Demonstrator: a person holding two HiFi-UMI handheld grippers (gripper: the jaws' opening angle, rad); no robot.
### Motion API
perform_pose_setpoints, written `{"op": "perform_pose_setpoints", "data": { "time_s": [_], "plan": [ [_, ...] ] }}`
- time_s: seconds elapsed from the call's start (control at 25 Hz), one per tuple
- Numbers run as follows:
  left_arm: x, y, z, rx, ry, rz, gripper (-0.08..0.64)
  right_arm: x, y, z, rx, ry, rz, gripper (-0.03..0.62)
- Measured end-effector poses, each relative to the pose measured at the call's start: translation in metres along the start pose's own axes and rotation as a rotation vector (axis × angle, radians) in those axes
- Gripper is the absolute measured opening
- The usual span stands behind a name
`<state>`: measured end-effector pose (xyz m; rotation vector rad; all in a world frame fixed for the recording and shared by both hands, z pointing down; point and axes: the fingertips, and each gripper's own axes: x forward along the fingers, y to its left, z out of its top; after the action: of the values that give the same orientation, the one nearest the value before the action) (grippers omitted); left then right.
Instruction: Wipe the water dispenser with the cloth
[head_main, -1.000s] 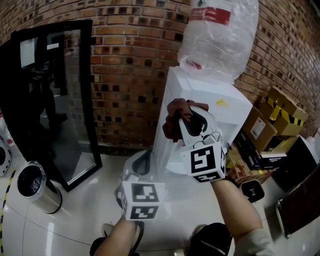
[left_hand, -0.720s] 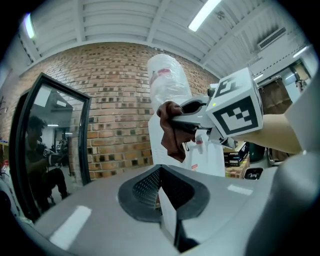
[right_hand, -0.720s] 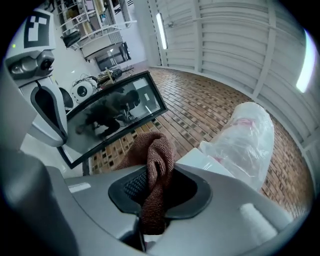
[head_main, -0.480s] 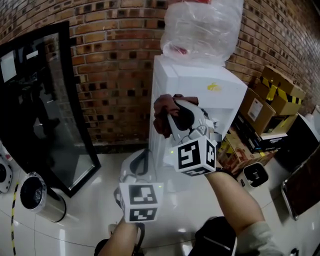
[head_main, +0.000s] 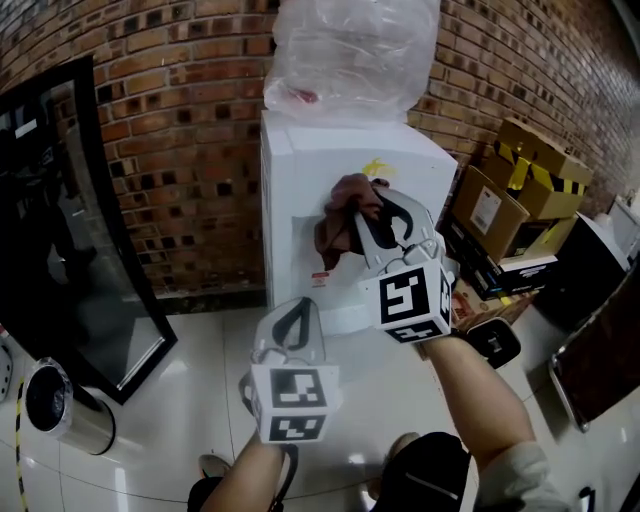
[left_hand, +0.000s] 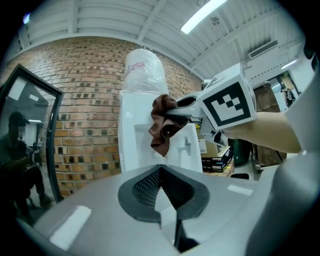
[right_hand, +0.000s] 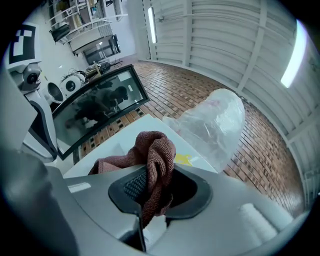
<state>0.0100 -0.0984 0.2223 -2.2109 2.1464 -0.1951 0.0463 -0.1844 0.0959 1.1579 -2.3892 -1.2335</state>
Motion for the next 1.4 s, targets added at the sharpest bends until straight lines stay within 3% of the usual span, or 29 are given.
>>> {"op": "perform_pose_setpoints", "data": {
  "time_s": [0.32, 0.8, 1.12, 1.4],
  "plan": [
    [0.038, -0.044, 0.007, -0.038, -0.025, -0.047, 0.000, -0.021, -0.057, -0.059, 0.033, 0.058, -0.099, 0.095],
    [0.093, -0.096, -0.005, -0.096, -0.016, -0.095, 0.000, -0.040, -0.089, -0.131, 0.029, 0.099, -0.155, 0.095],
    [0.104, -0.106, -0.012, -0.078, 0.002, -0.101, 0.000, -0.043, -0.089, -0.145, 0.115, 0.063, -0.197, 0.094],
    [0.081, -0.089, -0.013, -0.007, 0.020, -0.077, 0.000, -0.048, -0.087, -0.133, 0.191, 0.060, -0.184, 0.097]
  ]
}}
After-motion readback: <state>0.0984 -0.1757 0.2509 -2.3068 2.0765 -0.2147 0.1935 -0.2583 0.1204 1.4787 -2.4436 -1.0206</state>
